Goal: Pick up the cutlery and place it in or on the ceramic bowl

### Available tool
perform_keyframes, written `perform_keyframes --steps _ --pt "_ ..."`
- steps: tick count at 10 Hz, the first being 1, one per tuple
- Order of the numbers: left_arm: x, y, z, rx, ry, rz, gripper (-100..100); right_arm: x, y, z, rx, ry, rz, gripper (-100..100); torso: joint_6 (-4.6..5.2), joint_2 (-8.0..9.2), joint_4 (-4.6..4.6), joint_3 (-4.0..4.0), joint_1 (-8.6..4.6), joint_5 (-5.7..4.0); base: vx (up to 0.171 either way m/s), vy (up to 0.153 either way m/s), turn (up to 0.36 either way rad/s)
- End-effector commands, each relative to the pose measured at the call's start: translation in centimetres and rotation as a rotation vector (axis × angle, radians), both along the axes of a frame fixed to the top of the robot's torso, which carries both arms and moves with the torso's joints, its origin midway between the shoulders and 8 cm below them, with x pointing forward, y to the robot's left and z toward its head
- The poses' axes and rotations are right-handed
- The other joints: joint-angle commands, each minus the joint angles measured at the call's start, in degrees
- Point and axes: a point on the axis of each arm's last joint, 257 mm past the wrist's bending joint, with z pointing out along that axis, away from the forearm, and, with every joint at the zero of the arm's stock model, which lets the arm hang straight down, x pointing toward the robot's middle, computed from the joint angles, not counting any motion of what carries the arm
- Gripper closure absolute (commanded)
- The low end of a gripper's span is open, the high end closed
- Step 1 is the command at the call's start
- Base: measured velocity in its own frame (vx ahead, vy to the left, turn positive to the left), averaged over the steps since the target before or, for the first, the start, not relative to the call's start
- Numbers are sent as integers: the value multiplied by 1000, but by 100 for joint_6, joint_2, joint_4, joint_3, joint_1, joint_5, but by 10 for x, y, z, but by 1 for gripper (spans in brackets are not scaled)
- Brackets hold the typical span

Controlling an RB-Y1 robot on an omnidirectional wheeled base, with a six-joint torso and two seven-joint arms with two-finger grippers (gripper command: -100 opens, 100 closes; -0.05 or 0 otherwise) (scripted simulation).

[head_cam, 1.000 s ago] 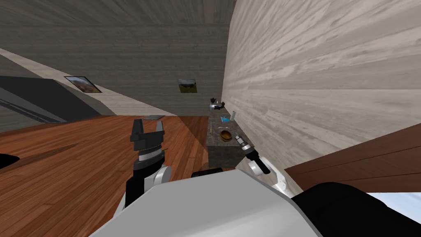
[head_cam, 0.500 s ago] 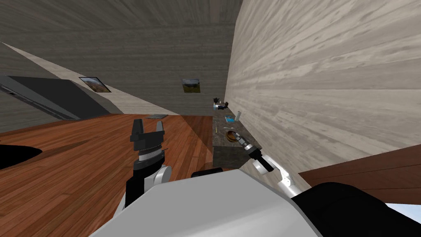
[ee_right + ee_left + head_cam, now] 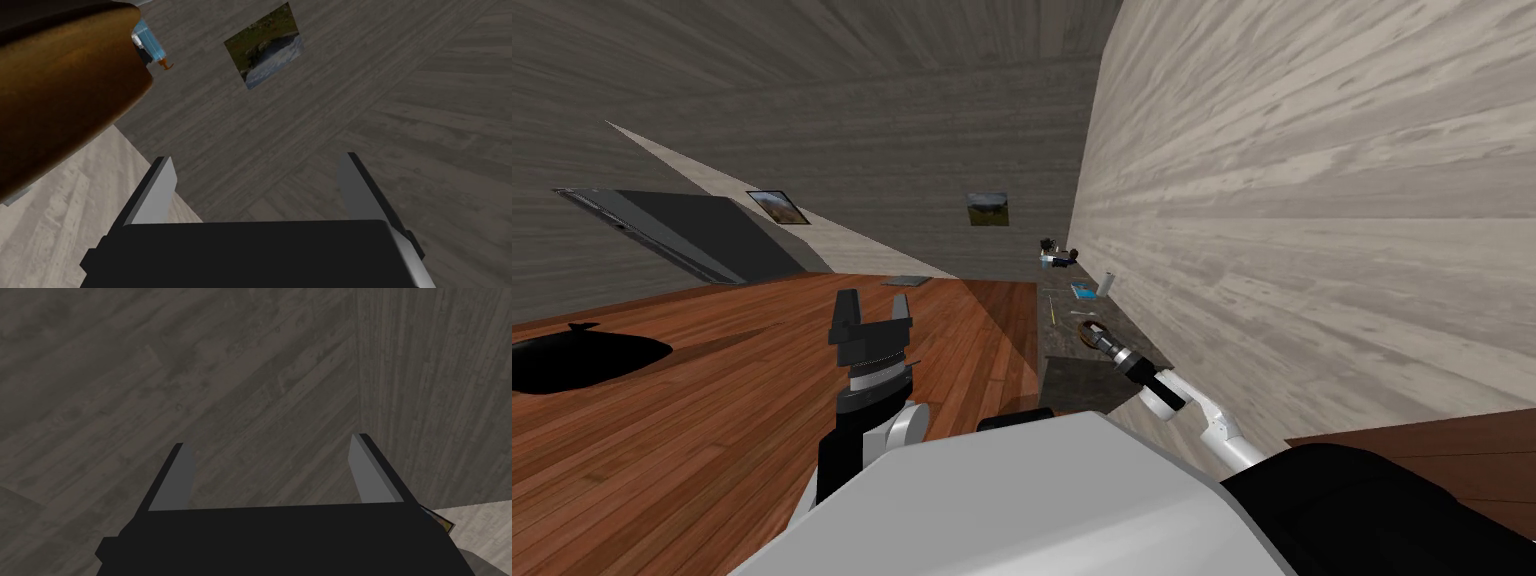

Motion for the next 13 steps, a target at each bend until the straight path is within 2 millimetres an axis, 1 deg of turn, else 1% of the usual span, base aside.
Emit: perform_keyframes --steps 1,2,3,4,5,6,7,8,9,10,11,12,13 --pt "0 0 0 0 0 0 0 -2 -7 -3 -58 12 13 -100 0 0 0 0 0 0 37 122 56" --pt "0 0 0 0 0 0 0 -3 -19 -13 -129 33 20 -100 4 3 0 1 0 1 20 125 106" --pt "0 0 0 0 0 0 0 -2 -21 -12 -147 35 28 -100 1 7 1 4 1 1 28 105 60" --pt "0 0 0 0 0 0 0 -5 -34 -22 -220 58 37 -100 4 7 1 4 -5 0 54 143 155" --pt "0 0 0 0 0 0 0 -4 -36 -20 -236 60 44 -100 0 -1 0 -1 6 1 58 98 55" --pt "0 0 0 0 0 0 0 -7 -49 -31 -307 84 55 -100 4 -3 -1 -2 -7 1 67 78 119" --pt "0 0 0 0 0 0 0 -7 -51 -29 -323 86 62 -100 2 -6 -2 -4 -14 -2 66 58 62" --pt "0 0 0 0 0 0 0 -11 -65 -39 -398 113 77 -100 4 -6 -2 -4 -23 -4 76 73 141" --pt "0 0 0 0 0 0 0 -11 -67 -37 -409 115 82 -100 1 -10 -2 -6 -19 -4 74 64 73" --pt "0 0 0 0 0 0 0 -17 -82 -48 -483 144 100 -100 4 -9 -3 -6 -22 -4 88 53 128" --pt "0 0 0 0 0 0 0 -16 -83 -46 -492 145 103 -100 2 -13 -3 -8 -25 -5 86 35 63" --pt "0 0 0 0 0 0 0 -24 -99 -56 -564 177 124 -100 4 -13 -3 -8 -31 -6 116 28 140" --pt "0 0 0 0 0 0 0 -23 -100 -55 -572 178 127 -100 1 -22 -5 -13 -35 -7 101 13 68"
